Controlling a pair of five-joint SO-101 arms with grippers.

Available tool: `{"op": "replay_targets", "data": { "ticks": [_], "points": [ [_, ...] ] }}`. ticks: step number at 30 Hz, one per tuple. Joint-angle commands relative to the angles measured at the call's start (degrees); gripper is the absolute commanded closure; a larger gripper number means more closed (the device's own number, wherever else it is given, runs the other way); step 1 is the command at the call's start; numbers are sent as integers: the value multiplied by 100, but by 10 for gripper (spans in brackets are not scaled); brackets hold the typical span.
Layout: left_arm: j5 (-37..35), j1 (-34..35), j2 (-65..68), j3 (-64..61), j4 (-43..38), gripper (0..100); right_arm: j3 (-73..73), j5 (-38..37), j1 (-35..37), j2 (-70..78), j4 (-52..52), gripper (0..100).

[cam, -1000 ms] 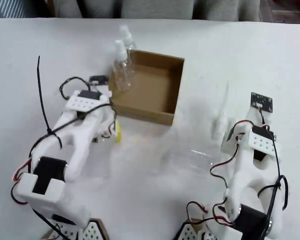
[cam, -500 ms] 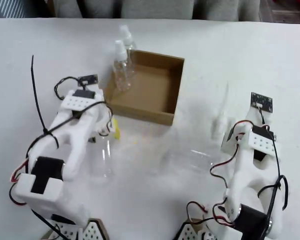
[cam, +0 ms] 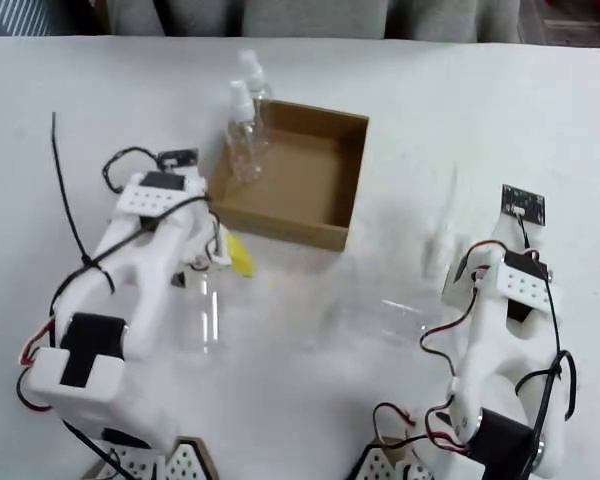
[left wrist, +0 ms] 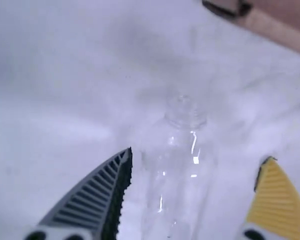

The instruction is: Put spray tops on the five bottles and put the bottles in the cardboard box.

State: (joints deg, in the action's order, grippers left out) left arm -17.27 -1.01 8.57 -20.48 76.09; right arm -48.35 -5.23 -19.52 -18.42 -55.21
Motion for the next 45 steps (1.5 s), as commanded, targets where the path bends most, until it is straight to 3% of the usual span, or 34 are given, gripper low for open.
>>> {"op": "replay_targets", "data": {
  "ticks": [1, 18, 25, 29, 41, 45],
  "points": [
    [334, 207, -75, 440, 220, 623, 18, -53, 40, -22, 75, 950],
    [484, 171, -31, 158, 79, 627, 18, -44, 22, -22, 75, 950],
    [1064, 180, -48, 158, 70, 799, 18, -44, 13, -22, 75, 950],
    [1301, 180, -40, 158, 70, 849, 18, -44, 13, -22, 75, 950],
    [1495, 171, -22, 149, 105, 845, 18, -44, 13, -22, 75, 950],
    [1459, 215, -48, 158, 290, 734, 18, -44, 13, -22, 75, 950]
  ]
}}
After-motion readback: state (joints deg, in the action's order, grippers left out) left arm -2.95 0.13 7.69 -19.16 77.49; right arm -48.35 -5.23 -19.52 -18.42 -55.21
